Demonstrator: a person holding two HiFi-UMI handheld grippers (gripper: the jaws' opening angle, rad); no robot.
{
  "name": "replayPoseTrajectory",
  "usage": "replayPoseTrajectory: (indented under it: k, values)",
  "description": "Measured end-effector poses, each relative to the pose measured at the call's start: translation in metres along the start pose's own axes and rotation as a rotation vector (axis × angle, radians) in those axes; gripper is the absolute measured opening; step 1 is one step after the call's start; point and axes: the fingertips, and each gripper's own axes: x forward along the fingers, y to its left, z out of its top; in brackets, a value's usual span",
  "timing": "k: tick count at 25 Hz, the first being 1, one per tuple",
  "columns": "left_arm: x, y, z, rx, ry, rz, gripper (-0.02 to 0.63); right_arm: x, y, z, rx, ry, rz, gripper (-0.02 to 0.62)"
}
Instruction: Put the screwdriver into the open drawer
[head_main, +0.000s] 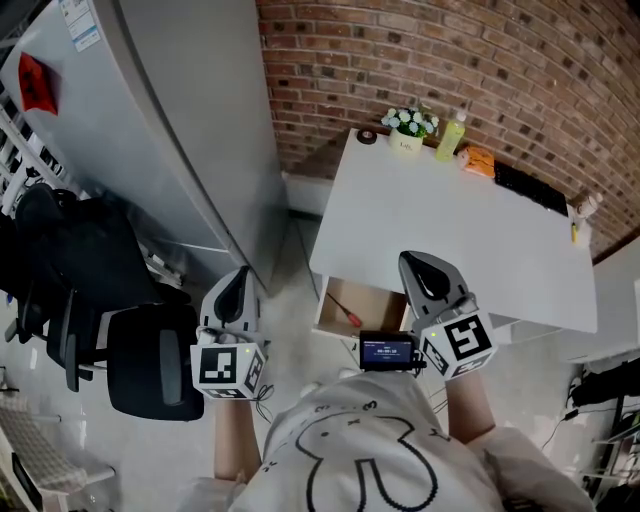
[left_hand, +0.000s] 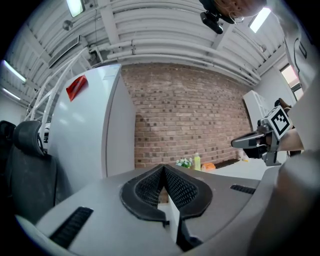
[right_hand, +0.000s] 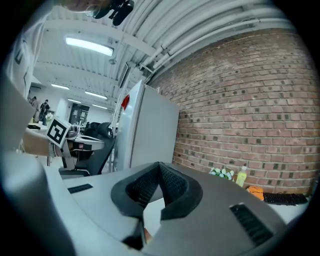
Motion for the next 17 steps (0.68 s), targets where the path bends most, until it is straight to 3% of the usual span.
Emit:
replayPoseTrajectory:
  k: [17]
  values:
    - [0.005,0.005,0.013,0.015,-0.022,0.003,0.011,-0.005,0.000,0.002,0.008,-0.016,-0.046,0.017]
